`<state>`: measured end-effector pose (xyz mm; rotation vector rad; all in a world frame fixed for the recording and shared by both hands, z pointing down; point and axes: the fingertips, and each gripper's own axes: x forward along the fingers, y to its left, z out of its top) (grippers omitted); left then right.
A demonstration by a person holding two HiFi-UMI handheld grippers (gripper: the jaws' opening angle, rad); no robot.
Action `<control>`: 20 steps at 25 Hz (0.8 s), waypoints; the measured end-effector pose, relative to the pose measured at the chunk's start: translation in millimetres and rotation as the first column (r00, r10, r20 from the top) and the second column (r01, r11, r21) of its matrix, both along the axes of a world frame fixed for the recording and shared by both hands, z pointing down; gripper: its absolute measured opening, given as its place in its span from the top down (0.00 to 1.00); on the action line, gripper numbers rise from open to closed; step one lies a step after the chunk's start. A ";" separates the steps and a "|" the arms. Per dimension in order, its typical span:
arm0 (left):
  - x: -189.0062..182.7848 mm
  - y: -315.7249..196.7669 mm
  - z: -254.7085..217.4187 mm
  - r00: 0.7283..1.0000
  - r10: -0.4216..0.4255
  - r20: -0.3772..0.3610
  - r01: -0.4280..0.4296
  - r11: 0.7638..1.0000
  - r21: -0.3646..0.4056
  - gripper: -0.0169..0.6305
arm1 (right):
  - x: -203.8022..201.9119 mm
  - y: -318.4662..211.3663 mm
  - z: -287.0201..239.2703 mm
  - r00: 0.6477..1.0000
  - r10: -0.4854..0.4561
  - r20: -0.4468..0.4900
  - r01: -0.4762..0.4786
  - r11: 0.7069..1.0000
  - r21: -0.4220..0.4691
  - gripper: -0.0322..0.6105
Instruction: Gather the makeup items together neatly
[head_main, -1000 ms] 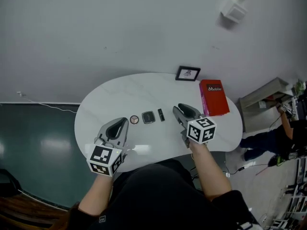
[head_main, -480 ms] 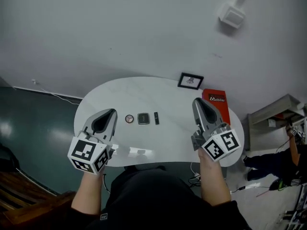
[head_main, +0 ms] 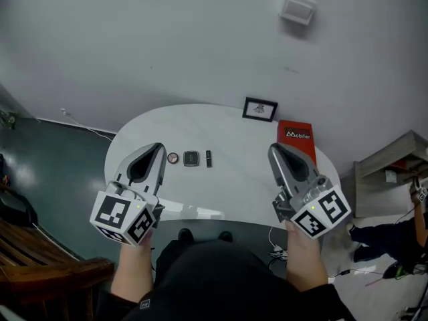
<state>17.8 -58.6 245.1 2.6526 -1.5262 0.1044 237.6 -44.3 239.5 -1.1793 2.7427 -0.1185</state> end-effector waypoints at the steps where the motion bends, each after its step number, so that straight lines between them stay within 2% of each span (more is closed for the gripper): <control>1: 1.7 4.4 -3.4 1.000 0.006 0.000 -0.006 1.000 0.010 0.94 | 6.5 7.5 -2.5 1.000 0.008 -0.003 -0.008 1.000 0.010 0.89; 4: -0.3 12.6 -6.7 0.999 0.018 0.039 -0.019 0.999 0.034 0.94 | 21.2 20.3 -12.9 0.999 0.048 -0.009 -0.048 0.998 0.045 0.89; 7: -17.8 6.9 -3.6 0.995 -0.026 0.092 0.023 0.999 0.039 0.94 | 19.9 20.3 -18.2 0.997 0.077 0.002 -0.077 0.995 0.060 0.90; 11: -38.9 3.8 0.1 0.996 -0.054 0.075 0.053 0.998 0.021 0.94 | 3.4 12.7 -14.6 0.996 0.084 0.034 -0.086 0.995 0.046 0.89; 14: -42.3 5.7 0.7 0.996 -0.045 0.074 0.044 0.999 0.018 0.94 | -8.8 11.7 -12.0 0.996 0.078 0.051 -0.080 0.996 0.033 0.90; 20: -45.1 15.3 10.3 0.998 -0.015 0.067 0.015 1.000 0.006 0.94 | -28.2 17.7 -1.5 0.998 0.067 0.007 -0.067 0.998 0.020 0.90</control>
